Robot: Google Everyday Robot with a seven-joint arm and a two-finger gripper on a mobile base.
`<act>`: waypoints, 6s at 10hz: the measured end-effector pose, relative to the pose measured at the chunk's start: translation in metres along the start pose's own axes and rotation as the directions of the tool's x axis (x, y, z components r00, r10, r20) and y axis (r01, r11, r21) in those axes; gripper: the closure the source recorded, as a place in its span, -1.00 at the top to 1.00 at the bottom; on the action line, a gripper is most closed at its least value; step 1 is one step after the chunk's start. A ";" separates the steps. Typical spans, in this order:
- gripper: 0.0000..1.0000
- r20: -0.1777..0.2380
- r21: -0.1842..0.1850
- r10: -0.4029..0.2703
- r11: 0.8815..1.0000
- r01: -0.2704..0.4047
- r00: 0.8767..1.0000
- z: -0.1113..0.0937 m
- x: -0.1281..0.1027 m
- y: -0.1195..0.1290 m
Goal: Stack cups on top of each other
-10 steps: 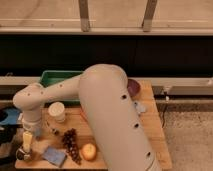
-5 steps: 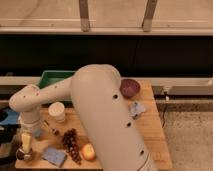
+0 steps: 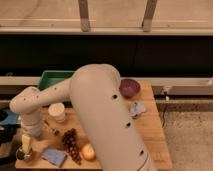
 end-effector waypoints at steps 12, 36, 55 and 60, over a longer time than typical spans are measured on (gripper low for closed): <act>-0.19 -0.044 0.056 0.039 0.998 -0.036 0.998 0.008 0.000 0.009; -1.00 0.077 0.262 -0.040 0.965 0.019 0.996 -0.133 -0.003 -0.027; -0.91 0.124 0.150 -0.176 0.976 0.157 0.976 -0.087 -0.067 -0.054; 0.08 0.113 0.126 -0.164 0.981 0.149 0.980 -0.078 -0.065 -0.055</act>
